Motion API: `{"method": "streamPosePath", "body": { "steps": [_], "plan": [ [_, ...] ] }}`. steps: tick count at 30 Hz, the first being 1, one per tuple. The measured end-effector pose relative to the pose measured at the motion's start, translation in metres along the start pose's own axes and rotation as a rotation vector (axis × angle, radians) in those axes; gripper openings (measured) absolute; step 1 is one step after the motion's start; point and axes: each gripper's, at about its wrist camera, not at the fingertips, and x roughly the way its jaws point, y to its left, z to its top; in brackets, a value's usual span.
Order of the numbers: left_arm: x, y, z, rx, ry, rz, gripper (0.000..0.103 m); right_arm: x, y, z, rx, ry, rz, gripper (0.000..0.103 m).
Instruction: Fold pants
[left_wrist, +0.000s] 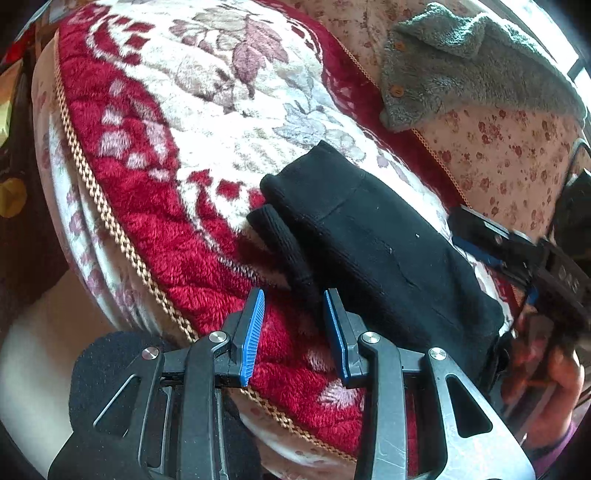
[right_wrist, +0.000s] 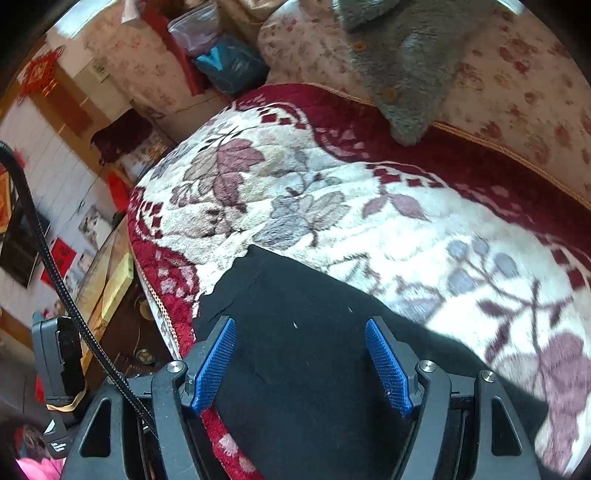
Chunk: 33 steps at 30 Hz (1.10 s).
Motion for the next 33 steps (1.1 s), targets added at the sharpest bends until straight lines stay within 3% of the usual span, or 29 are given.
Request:
{"method": "streamPosePath", "body": {
  "steps": [3,5,7,19,29,30,32,33],
  "plan": [
    [0.003,0.002,0.0,-0.017,0.006,-0.008,0.034,0.008,0.001,0.011,-0.044,0.017,0.004,0.071],
    [0.004,0.004,0.001,-0.043,0.006,-0.016,0.046,0.012,0.002,0.017,-0.054,0.027,-0.007,0.071],
    [0.003,0.007,0.002,-0.074,0.0,-0.024,0.049,0.012,0.002,0.019,-0.047,0.019,0.005,0.071],
    [0.005,0.0,0.003,-0.085,0.006,-0.042,0.049,0.016,0.001,0.022,-0.061,0.024,0.026,0.072],
    [0.003,-0.001,0.008,-0.159,-0.009,-0.169,0.05,0.027,-0.001,0.037,-0.084,0.044,0.024,0.073],
    [0.0,-0.001,0.009,-0.162,-0.02,-0.177,0.054,0.027,-0.001,0.038,-0.083,0.047,0.025,0.073],
    [-0.003,-0.001,0.009,-0.17,-0.043,-0.191,0.071,0.027,-0.002,0.039,-0.075,0.045,0.03,0.073],
    [-0.002,-0.001,0.01,-0.18,-0.039,-0.197,0.072,0.027,-0.003,0.039,-0.071,0.043,0.035,0.073]
  ]
}}
